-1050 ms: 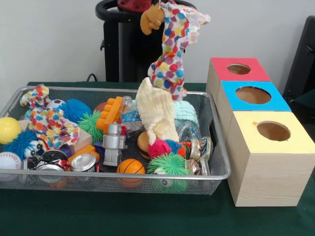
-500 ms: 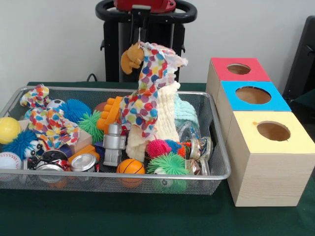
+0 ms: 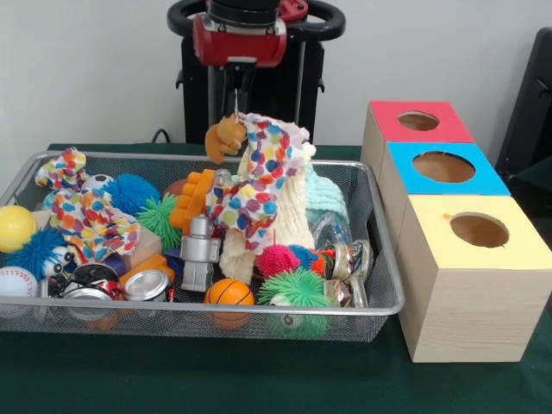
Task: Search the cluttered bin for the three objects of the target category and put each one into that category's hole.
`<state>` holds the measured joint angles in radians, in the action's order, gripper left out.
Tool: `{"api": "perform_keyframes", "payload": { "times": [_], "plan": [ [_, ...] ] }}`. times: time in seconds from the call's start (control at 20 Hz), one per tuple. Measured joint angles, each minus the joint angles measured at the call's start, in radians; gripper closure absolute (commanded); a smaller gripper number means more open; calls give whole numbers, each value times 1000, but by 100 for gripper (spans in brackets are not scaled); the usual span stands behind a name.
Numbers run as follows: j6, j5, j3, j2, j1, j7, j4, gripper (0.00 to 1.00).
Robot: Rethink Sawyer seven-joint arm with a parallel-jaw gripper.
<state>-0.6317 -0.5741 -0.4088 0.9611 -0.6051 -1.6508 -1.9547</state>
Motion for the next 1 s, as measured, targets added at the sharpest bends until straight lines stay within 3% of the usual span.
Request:
{"api": "perform_keyframes", "payload": {
  "times": [0.1, 0.15, 0.6, 1.0],
  "plan": [
    [19, -22, 1, -14, 5, 0, 0, 100],
    [29, -33, 1, -20, 8, 0, -1, 0],
    [33, -51, 5, -49, 40, 0, -1, 0],
    [33, -51, 5, -46, 24, 0, -1, 0]
  ]
}}
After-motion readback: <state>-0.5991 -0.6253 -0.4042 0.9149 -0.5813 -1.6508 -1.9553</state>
